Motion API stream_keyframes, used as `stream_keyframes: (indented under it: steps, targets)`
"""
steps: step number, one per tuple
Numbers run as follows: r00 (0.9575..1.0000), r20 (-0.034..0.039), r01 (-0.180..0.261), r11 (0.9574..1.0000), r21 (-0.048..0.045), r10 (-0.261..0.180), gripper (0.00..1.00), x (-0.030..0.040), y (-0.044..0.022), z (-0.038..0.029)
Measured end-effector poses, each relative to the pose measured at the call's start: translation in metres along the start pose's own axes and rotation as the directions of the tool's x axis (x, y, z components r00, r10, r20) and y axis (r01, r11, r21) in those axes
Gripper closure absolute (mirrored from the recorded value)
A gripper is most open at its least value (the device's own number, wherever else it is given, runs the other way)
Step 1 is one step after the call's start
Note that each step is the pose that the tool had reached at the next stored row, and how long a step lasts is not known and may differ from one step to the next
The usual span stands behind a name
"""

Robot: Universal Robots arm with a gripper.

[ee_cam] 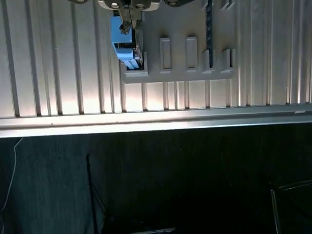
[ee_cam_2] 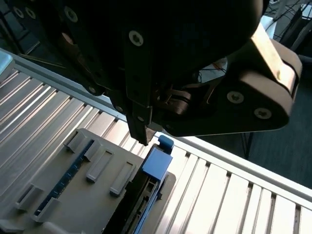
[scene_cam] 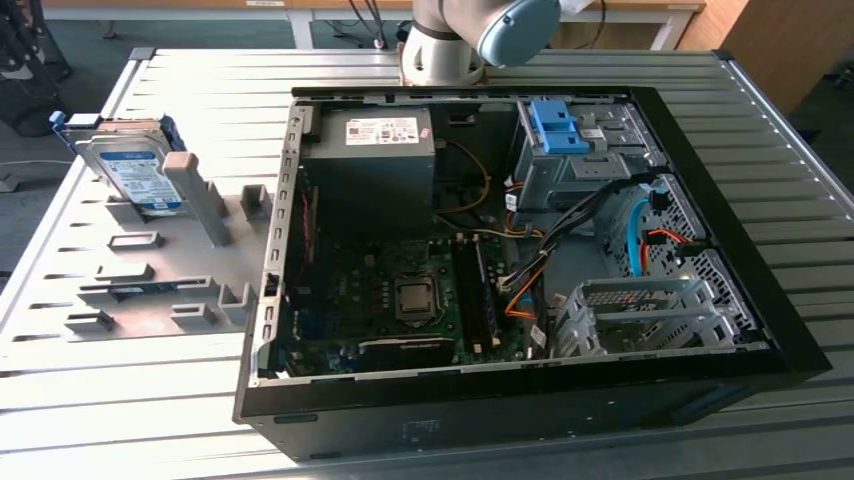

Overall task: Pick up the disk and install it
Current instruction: 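Pick up the disk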

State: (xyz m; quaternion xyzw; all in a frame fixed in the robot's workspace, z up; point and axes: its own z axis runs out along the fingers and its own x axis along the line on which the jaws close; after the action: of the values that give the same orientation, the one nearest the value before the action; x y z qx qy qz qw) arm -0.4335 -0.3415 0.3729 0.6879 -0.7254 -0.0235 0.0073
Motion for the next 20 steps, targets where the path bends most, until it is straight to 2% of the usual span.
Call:
stream_keyframes:
  steps: [4, 6, 20]
  targets:
    - [0.9974, -0.0031, 0.072, 0.9974, -0.0017, -0.072, 0.89, 0.0000, 0.0000, 0.0001]
    - [0.9959, -0.0039, 0.091, 0.9959, -0.0022, -0.091, 0.89, 0.0000, 0.0000, 0.0001]
    - [0.9957, -0.0040, 0.092, 0.9957, -0.0022, -0.092, 0.89, 0.0000, 0.0000, 0.0001]
